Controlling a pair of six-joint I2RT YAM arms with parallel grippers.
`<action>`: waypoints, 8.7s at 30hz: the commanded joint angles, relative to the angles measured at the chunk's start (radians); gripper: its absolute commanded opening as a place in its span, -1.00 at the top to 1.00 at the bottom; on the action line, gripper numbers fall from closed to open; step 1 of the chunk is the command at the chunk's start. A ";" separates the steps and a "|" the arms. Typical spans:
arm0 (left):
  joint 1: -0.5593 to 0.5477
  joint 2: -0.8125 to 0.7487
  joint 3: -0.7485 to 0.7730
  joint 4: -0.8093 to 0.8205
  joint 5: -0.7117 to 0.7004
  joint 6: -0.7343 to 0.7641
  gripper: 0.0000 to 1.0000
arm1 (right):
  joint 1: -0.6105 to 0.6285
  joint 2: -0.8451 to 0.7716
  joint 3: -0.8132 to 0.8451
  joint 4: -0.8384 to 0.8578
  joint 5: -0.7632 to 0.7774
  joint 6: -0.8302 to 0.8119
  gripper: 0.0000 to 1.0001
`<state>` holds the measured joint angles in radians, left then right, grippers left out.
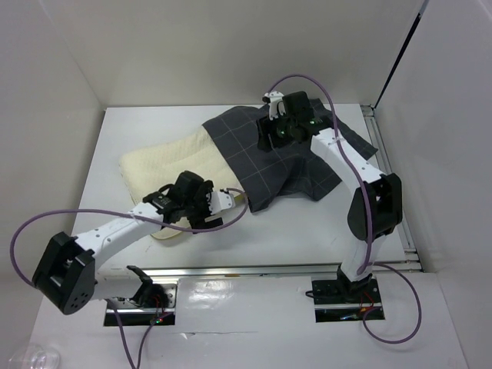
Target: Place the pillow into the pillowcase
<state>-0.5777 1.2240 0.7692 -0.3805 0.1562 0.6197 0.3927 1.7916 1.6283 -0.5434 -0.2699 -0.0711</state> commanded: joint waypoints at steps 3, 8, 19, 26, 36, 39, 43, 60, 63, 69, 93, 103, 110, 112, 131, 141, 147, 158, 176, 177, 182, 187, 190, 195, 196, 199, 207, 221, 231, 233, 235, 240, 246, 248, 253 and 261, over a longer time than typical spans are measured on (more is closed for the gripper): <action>-0.068 0.098 -0.060 0.225 -0.150 -0.046 -0.99 | 0.003 -0.083 -0.018 0.010 -0.003 -0.015 -0.38; -0.129 0.236 -0.094 0.483 -0.423 -0.055 -0.99 | 0.012 -0.083 -0.018 0.010 -0.003 -0.015 -0.38; -0.139 0.371 -0.004 0.451 -0.472 -0.092 1.00 | 0.031 -0.083 -0.036 -0.012 -0.023 -0.033 -0.38; -0.018 0.313 0.261 0.176 -0.195 -0.208 1.00 | 0.031 -0.139 -0.105 -0.030 -0.046 -0.042 -0.38; 0.134 0.390 0.766 -0.145 0.052 -0.414 1.00 | 0.061 -0.241 -0.220 0.019 0.034 -0.012 -0.46; 0.153 0.411 0.854 -0.204 0.109 -0.448 1.00 | 0.072 -0.250 -0.231 0.034 0.130 -0.002 -0.48; 0.153 0.420 0.901 -0.227 0.131 -0.471 1.00 | 0.092 -0.239 -0.220 0.072 0.256 0.008 -0.51; 0.153 0.382 0.947 -0.268 0.123 -0.503 1.00 | 0.092 0.041 -0.078 0.180 0.318 0.028 -0.43; 0.153 0.373 0.935 -0.268 0.123 -0.512 1.00 | 0.092 0.054 -0.036 0.180 0.261 0.028 0.38; 0.153 0.350 0.845 -0.218 0.076 -0.503 1.00 | 0.101 0.043 0.120 0.047 0.091 0.042 1.00; 0.134 0.410 0.812 -0.087 -0.021 -0.600 1.00 | 0.267 0.008 0.299 -0.421 -0.491 0.018 1.00; 0.180 0.384 0.812 -0.063 0.115 -0.718 1.00 | 0.080 -0.038 0.144 -0.302 -0.504 0.149 1.00; 0.225 0.394 0.707 0.017 0.471 -0.964 1.00 | 0.054 0.058 0.185 -0.191 -0.598 0.283 1.00; 0.225 0.410 0.682 0.031 0.500 -0.988 1.00 | 0.078 0.098 0.232 -0.173 -0.621 0.307 1.00; 0.315 0.525 0.582 0.130 0.596 -1.106 1.00 | 0.106 0.037 0.328 -0.476 -0.735 0.096 0.38; 0.315 0.496 0.432 0.081 0.490 -0.967 1.00 | -0.061 0.035 0.478 -0.417 -0.446 0.097 -0.39; 0.201 0.398 0.354 -0.007 0.465 -0.816 1.00 | -0.061 0.153 0.562 -0.309 -0.388 0.117 -0.39; 0.052 0.273 0.498 -0.207 0.180 -0.621 -0.33 | -0.014 0.404 0.697 -0.276 -0.428 0.140 -0.21; 0.542 0.727 1.068 -0.320 0.268 -0.701 -0.68 | 0.078 0.330 0.352 -0.296 -0.252 0.004 0.32; 0.542 0.764 1.096 -0.331 0.332 -0.683 -0.68 | 0.078 0.321 0.338 -0.296 -0.243 0.004 0.29; 0.576 1.029 1.306 -0.487 0.509 -0.548 -0.73 | 0.087 0.287 0.320 -0.286 -0.233 -0.006 0.26; 0.585 1.155 1.383 -0.581 0.703 -0.465 -0.78 | 0.087 0.278 0.311 -0.286 -0.215 -0.006 0.24; 0.585 1.191 1.383 -0.662 0.787 -0.375 -0.78 | 0.087 0.278 0.311 -0.286 -0.215 -0.006 0.24; 0.650 1.160 1.248 -0.640 0.835 -0.350 -0.78 | 0.097 0.287 0.311 -0.296 -0.215 -0.006 0.24; 0.660 1.151 1.248 -0.640 0.835 -0.350 -0.82 | 0.097 0.287 0.311 -0.296 -0.215 -0.006 0.24; 0.693 1.102 1.222 -0.658 0.801 -0.333 -0.85 | 0.097 0.307 0.321 -0.296 -0.224 -0.006 0.24; 0.751 0.962 1.096 -0.712 0.724 -0.193 -0.92 | 0.129 0.334 0.351 -0.296 -0.224 -0.006 0.24; 0.763 1.039 1.032 -0.862 0.781 -0.011 -1.00 | 0.156 0.325 0.338 -0.286 -0.196 -0.006 0.22; 0.743 1.132 1.104 -0.985 0.873 0.091 -0.33 | 0.166 0.334 0.349 -0.286 -0.187 -0.006 0.19; 0.743 1.123 1.104 -0.985 0.893 0.077 0.82 | 0.166 0.334 0.349 -0.286 -0.187 -0.006 0.19; 0.733 1.094 1.114 -0.985 0.893 0.068 1.00 | 0.166 0.334 0.349 -0.277 -0.178 -0.006 0.19; 0.733 1.001 1.258 -0.970 0.847 -0.009 1.00 | 0.166 0.334 0.360 -0.265 -0.144 -0.006 0.11; 0.702 0.820 1.437 -0.730 0.570 -0.130 1.00 | 0.143 0.324 0.427 -0.242 -0.121 0.005 -0.11; 0.668 0.719 1.409 -0.617 0.455 -0.120 1.00 | 0.132 0.324 0.500 -0.230 -0.121 0.005 -0.13; 0.554 0.502 1.230 -0.401 0.289 -0.031 1.00 | 0.055 0.302 0.642 -0.141 -0.130 0.072 -0.32; 0.323 0.204 0.784 -0.124 0.028 0.132 1.00 | 0.005 0.177 0.679 0.092 -0.134 0.203 -0.50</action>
<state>-0.2012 1.4757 1.6276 -0.6647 0.2810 0.6777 0.3843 2.0727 2.2894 -0.6407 -0.4030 0.0715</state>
